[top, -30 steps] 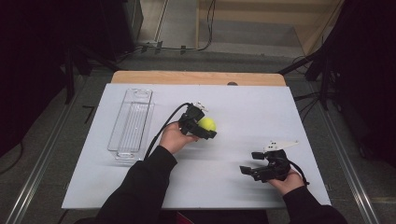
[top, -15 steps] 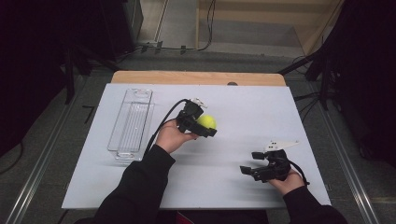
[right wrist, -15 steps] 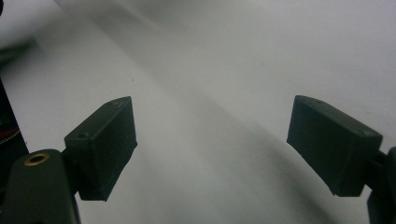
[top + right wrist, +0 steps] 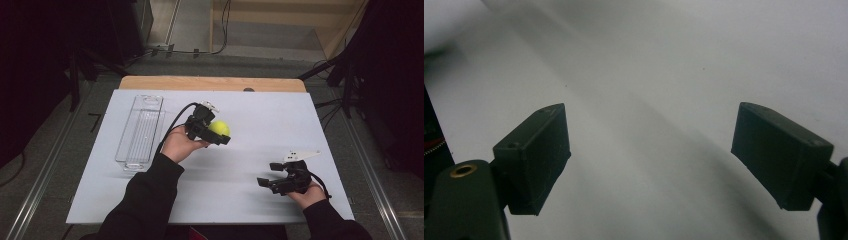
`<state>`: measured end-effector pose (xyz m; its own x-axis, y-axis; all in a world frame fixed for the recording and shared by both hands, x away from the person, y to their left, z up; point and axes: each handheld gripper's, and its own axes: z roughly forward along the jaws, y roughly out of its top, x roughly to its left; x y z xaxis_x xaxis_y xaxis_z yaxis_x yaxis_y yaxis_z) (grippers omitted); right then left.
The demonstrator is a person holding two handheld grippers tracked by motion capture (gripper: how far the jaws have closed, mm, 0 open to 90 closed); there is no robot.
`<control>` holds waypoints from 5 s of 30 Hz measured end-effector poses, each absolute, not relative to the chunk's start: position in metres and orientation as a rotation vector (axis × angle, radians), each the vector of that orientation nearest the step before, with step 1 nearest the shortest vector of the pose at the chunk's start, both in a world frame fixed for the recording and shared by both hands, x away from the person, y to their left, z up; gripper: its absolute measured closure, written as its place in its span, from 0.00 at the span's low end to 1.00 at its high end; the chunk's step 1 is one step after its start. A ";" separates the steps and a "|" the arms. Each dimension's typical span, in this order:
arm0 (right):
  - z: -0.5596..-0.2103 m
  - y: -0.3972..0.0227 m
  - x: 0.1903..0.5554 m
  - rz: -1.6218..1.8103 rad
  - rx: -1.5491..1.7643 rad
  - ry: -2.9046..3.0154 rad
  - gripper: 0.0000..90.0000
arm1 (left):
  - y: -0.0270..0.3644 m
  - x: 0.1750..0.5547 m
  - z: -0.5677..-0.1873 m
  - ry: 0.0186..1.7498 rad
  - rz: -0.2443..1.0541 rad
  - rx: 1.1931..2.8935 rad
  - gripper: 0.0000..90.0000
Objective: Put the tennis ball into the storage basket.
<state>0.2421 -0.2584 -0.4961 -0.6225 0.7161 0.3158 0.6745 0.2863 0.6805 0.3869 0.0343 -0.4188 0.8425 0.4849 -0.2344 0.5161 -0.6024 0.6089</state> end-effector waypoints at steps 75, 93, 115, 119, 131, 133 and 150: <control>-0.495 -0.260 0.241 1.270 1.343 2.461 0.15 | 0.119 0.413 -0.397 0.926 0.027 2.238 0.28; -0.495 -0.260 0.241 1.269 1.342 2.461 0.15 | 0.142 0.419 -0.397 0.998 0.065 2.219 0.28; -0.495 -0.260 0.241 1.267 1.342 2.463 0.15 | 0.174 0.426 -0.394 1.099 0.136 2.183 0.28; -0.495 -0.260 0.241 1.269 1.342 2.463 0.15 | 0.179 0.426 -0.393 1.112 0.149 2.175 0.28; -0.496 -0.259 0.241 1.269 1.339 2.466 0.15 | 0.193 0.426 -0.392 1.123 0.174 2.147 0.28; -0.496 -0.259 0.241 1.270 1.338 2.466 0.15 | 0.196 0.426 -0.391 1.133 0.186 2.141 0.28; -0.495 -0.259 0.241 1.269 1.340 2.466 0.15 | 0.222 0.426 -0.389 1.209 0.233 2.090 0.28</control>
